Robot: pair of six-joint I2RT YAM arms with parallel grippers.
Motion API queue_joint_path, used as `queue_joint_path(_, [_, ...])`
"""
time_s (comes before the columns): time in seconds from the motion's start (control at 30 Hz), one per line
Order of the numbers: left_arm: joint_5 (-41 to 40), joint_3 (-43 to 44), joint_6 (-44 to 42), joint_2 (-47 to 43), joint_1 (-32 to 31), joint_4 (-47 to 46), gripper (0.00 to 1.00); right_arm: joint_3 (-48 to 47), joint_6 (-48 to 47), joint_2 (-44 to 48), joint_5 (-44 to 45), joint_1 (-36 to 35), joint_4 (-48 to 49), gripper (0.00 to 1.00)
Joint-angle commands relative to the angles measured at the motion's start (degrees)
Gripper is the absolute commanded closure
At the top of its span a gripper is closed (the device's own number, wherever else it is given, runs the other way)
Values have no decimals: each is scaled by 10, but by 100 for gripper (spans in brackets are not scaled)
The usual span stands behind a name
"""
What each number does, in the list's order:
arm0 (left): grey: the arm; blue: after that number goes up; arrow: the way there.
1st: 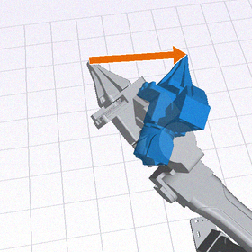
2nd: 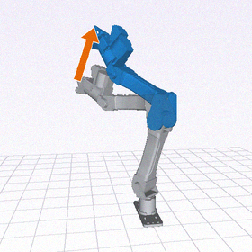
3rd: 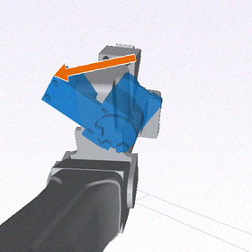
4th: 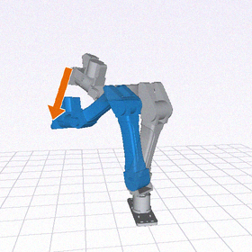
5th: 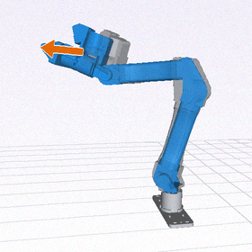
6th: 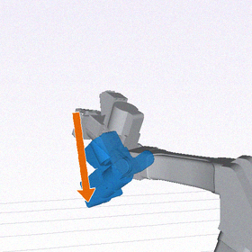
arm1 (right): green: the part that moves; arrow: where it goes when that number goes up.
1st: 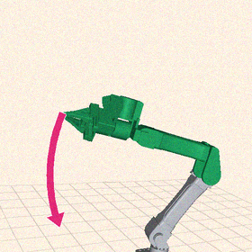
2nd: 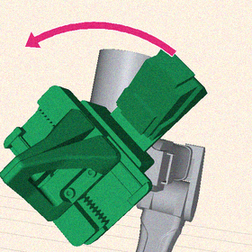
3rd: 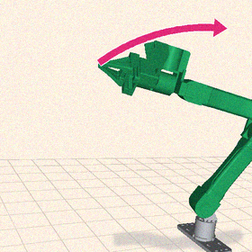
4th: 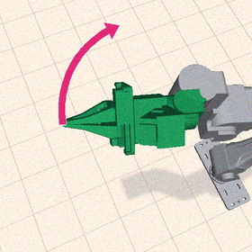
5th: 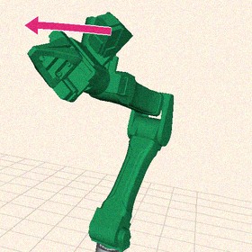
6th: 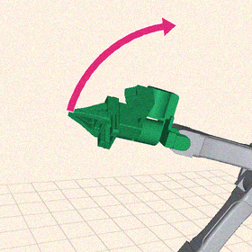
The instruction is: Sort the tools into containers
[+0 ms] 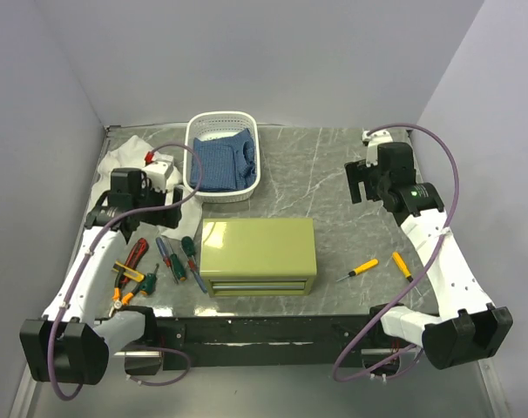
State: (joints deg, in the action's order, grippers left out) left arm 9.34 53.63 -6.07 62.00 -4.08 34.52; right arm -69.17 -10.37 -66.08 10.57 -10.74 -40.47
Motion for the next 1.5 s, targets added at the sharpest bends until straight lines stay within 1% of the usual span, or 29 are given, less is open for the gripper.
queue_joint_path(0.0, [20, -15, -62, -46, 2, 24, 3, -27, -33, 6, -55, -3, -10, 0])
queue_joint_path(0.03, [23, -37, -103, -56, 2, 27, 3, -17, -60, 26, -99, -2, -6, 0])
queue_joint_path(0.07, [25, -50, -128, -68, 2, 29, 4, 2, -64, 40, -104, -2, 7, 0])
queue_joint_path(0.1, [29, -64, -151, -95, 2, 27, 3, 48, -64, 55, -134, -3, 19, 0])
queue_joint_path(0.13, [29, -92, -193, -111, 2, 25, 3, 67, -56, 80, -156, -4, 27, 1])
queue_joint_path(0.2, [46, -113, -244, -162, 2, 30, 14, 90, -48, 89, -213, -5, 9, 9])
queue_joint_path(0.23, [60, -130, -290, -180, 2, 34, 22, 91, -35, 90, -225, -6, -11, 20])
queue_joint_path(0.27, [86, -141, -314, -198, 2, 33, 55, 96, -31, 90, -254, -6, -19, 31])
queue_joint_path(0.3, [106, -153, -342, -234, 2, 34, 79, 98, -30, 90, -269, -6, -24, 42])
queue_joint_path(0.33, [119, -178, -396, -252, 2, 34, 99, 102, -31, 86, -290, -6, -32, 62])
queue_joint_path(0.4, [162, -205, -443, -309, 2, 27, 99, 105, -29, 79, -345, -6, -37, 83])
queue_joint_path(0.43, [174, -235, -471, -327, 2, 20, 99, 104, -28, 69, -363, -5, -44, 98])
queue_joint_path(0.47, [185, -248, -481, -342, 2, 12, 99, 101, -26, 62, -376, -6, -47, 100])
queue_joint_path(0.5, [208, -265, -490, -365, 2, 7, 99, 98, -19, 54, -389, -6, -49, 100])
queue_joint_path(0.57, [241, -269, -529, -372, 2, 26, 99, 97, -1, 40, -387, -6, -46, 100])
queue_joint_path(0.6, [279, -261, -541, -366, 2, 54, 99, 98, 1, 42, -388, -6, -44, 100])
queue_joint_path(0.67, [314, -249, -567, -329, 3, 72, 99, 108, -7, 48, -404, -6, -49, 100])
queue_joint_path(0.73, [367, -226, -535, -292, 2, 73, 93, 114, -11, 47, -416, -6, -58, 100])
queue_joint_path(0.77, [388, -216, -517, -248, 2, 69, 91, 122, -9, 48, -418, -6, -59, 100])
queue_joint_path(0.87, [444, -168, -482, -179, 2, 73, 88, 134, -12, 59, -450, -6, -66, 100])
queue_joint_path(0.9, [453, -149, -467, -142, 0, 69, 88, 137, -13, 59, -461, -6, -70, 100])
queue_joint_path(0.97, [473, -133, -450, -112, -6, 62, 90, 146, -10, 61, -484, -6, -76, 100])
queue_joint_path(1.07, [467, -113, -423, -108, -51, 35, 96, 157, -5, 82, -473, -5, -56, 100])
queue_joint_path(1.1, [465, -107, -412, -108, -85, 1, 97, 159, 2, 85, -484, -5, -52, 100])
queue_joint_path(1.13, [464, -106, -363, -108, -99, -22, 99, 158, -4, 79, -494, -6, -59, 100])
queue_joint_path(1.2, [480, -94, -319, -82, -115, -73, 99, 149, -4, 69, -509, -4, -64, 100])
queue_joint_path(1.27, [494, -83, -274, -42, -122, -93, 99, 135, -18, 51, -531, -2, -79, 100])
queue_joint_path(1.33, [492, -76, -243, -23, -141, -138, 99, 124, -35, 30, -559, -2, -85, 100])
queue_joint_path(1.47, [476, -61, -162, 42, -185, -244, 99, 98, -38, 7, -570, -2, -64, 100])
